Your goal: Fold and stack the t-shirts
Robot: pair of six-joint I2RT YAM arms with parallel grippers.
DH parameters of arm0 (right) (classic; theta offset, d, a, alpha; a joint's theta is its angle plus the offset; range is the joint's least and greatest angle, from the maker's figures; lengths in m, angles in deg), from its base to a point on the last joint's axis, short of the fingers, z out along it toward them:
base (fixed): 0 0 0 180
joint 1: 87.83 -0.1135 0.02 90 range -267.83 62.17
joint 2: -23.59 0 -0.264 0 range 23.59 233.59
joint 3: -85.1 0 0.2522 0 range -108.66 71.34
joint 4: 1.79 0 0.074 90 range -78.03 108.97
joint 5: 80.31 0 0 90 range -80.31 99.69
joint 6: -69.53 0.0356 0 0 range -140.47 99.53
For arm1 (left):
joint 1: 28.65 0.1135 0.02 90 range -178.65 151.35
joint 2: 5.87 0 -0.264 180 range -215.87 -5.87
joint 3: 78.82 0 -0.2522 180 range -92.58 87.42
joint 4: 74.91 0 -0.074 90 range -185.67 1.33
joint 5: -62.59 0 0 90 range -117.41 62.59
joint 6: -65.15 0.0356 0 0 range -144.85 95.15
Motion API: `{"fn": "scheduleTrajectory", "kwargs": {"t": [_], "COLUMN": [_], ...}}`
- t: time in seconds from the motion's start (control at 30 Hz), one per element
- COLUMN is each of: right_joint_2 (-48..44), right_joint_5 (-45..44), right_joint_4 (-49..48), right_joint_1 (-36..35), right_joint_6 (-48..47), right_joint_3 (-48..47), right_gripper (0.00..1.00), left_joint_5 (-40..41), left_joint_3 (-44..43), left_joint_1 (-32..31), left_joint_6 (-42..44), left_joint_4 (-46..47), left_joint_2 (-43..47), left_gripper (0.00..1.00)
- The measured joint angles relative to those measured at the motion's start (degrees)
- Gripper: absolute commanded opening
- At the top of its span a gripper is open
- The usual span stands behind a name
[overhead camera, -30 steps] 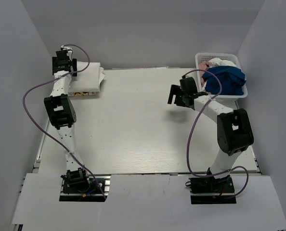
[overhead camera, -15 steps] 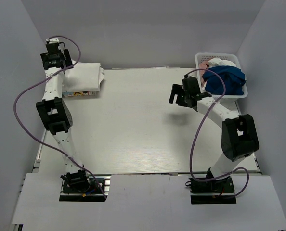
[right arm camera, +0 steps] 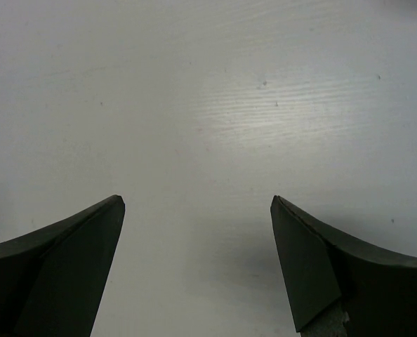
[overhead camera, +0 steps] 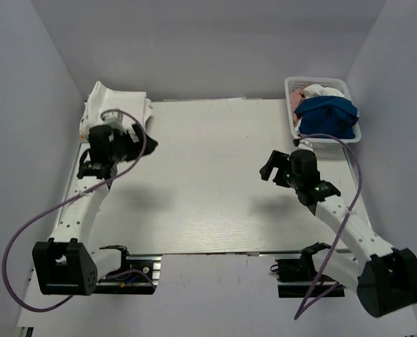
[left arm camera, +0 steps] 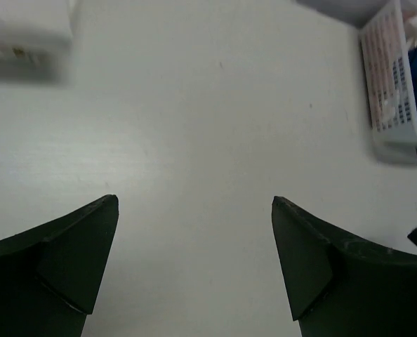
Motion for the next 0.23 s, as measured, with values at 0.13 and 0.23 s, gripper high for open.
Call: {"fn": "scheduleTrajectory", "kwargs": {"t": [0.13, 0.23], "right_joint_2": [-10.54, -14.03], "right_joint_5": [-0.61, -0.76], "right_joint_4": [-0.09, -0.42], "right_joint_1": [0.02, 0.04], "right_joint_6": [1.92, 2.47], "right_joint_3": [8.07, 10.64], "right_gripper": [0.9, 0.9], "left_joint_5": [-2.8, -2.99], "left_joint_3": [13.88, 15.13], "left_joint_1": [-1.46, -1.81], "left_joint_6": [-3.61, -4.92], "left_joint_4": [-0.5, -0.98], "left_joint_2": [6.01, 7.87], "left_gripper": [1.0, 1.0]}}
